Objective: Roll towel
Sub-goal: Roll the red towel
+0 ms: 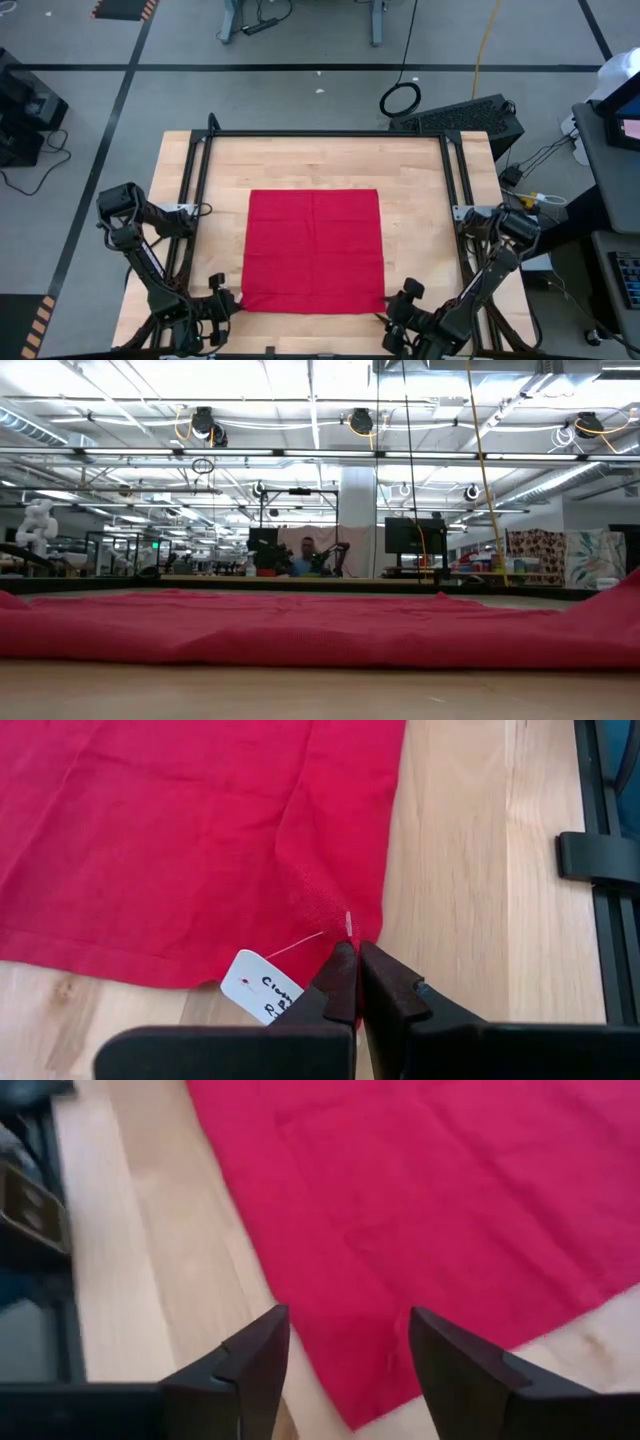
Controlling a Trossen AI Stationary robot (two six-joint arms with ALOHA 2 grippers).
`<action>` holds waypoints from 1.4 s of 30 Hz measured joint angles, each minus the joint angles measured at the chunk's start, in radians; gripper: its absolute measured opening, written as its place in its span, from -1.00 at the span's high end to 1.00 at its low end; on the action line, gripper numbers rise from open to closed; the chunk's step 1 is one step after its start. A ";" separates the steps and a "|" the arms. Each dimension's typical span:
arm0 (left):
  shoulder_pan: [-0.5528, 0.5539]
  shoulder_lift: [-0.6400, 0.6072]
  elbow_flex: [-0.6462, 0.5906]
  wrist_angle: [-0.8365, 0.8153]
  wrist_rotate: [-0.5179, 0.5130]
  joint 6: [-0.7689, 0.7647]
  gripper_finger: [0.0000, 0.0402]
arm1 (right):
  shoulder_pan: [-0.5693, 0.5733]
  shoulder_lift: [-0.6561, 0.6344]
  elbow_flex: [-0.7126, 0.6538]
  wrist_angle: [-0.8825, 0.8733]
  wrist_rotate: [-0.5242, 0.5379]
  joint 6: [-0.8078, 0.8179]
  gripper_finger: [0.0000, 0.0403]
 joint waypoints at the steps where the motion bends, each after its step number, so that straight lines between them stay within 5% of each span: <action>1: 0.000 0.000 0.000 0.000 0.001 0.000 0.97 | 0.005 -0.002 0.001 -0.011 0.021 0.004 -0.02; 7: 0.000 0.000 0.000 0.000 0.002 0.000 0.97 | 0.010 0.020 -0.016 -0.066 0.033 0.076 -0.22; 15: 0.000 0.000 0.000 0.002 0.003 0.000 0.97 | 0.010 0.025 -0.155 0.155 0.068 0.080 -0.21; 20: 0.000 0.000 0.000 0.004 0.003 0.000 0.97 | 0.009 0.025 -0.212 0.248 0.080 0.076 0.04; 30: 0.000 0.000 0.000 0.008 0.002 -0.001 0.97 | 0.009 0.025 -0.234 0.337 0.105 -0.014 0.94; 37: 0.000 0.000 0.000 0.010 -0.028 -0.066 0.89 | 0.009 0.025 -0.233 0.341 0.102 -0.087 0.96; 42: -0.011 0.000 0.000 0.008 -0.031 -0.144 0.65 | 0.010 0.026 -0.202 0.341 0.102 -0.216 0.98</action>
